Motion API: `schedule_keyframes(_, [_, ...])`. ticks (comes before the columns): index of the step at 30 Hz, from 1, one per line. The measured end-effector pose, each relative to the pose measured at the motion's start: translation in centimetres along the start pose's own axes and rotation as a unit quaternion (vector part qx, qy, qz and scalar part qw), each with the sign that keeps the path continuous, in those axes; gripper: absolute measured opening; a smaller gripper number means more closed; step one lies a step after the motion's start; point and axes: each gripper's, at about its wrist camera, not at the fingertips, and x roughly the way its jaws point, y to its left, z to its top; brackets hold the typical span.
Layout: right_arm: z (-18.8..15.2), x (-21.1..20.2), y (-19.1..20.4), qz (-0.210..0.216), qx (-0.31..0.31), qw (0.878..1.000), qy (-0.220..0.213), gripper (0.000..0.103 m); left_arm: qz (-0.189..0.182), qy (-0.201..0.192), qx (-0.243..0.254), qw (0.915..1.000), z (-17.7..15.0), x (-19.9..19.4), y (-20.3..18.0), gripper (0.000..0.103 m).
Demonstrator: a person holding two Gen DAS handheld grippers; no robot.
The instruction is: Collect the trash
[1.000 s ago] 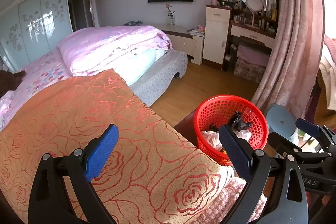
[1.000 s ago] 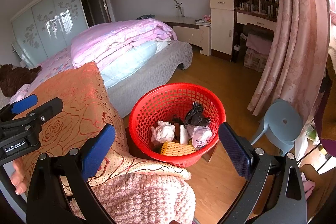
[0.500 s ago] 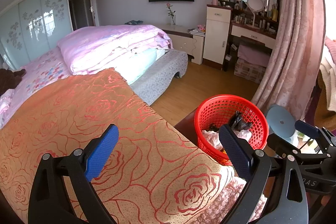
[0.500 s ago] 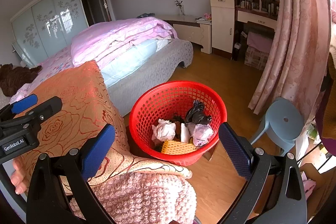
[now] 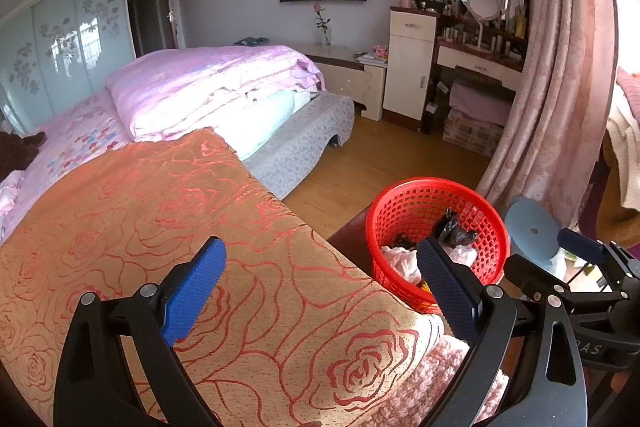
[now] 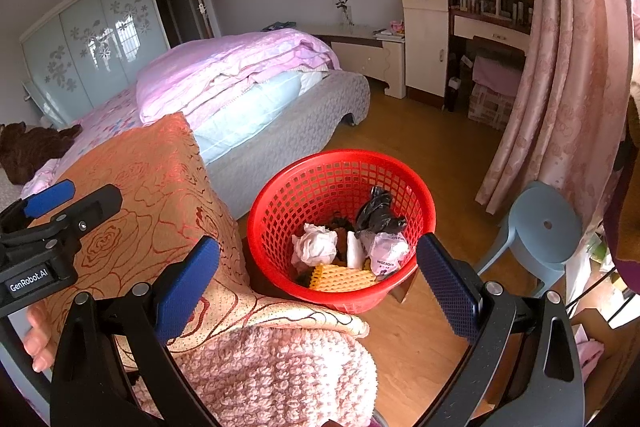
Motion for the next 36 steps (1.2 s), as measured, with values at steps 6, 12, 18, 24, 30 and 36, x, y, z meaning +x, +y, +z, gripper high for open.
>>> schedule_keyframes(6, [-0.1,0.1,0.1,0.002,0.0,1.0,0.003,0.096,-0.001,0.002,-0.001,1.0,0.2,0.2,0.2,0.093])
schedule_keyframes(12, [-0.1,0.2,0.1,0.003,0.001,1.0,0.006,0.096,-0.001,0.002,0.0,1.0,0.2,0.2,0.2,0.093])
schedule_keyframes(18, [-0.1,0.2,0.1,0.003,0.001,1.0,0.007,0.096,-0.001,0.002,-0.001,1.0,0.3,0.2,0.2,0.093])
schedule_keyframes(24, [0.0,0.4,-0.1,0.003,0.002,1.0,0.01,0.096,-0.001,0.003,-0.001,1.0,0.3,0.2,0.3,0.093])
schedule_keyframes(30, [-0.2,0.4,-0.1,0.003,0.003,1.0,0.012,0.096,-0.002,0.002,-0.001,1.0,0.3,0.2,0.4,0.093])
schedule_keyframes(36, [-0.1,0.5,-0.3,0.001,0.004,1.0,0.014,0.096,-0.01,-0.019,0.013,0.9997,-0.2,-0.5,-0.8,0.093])
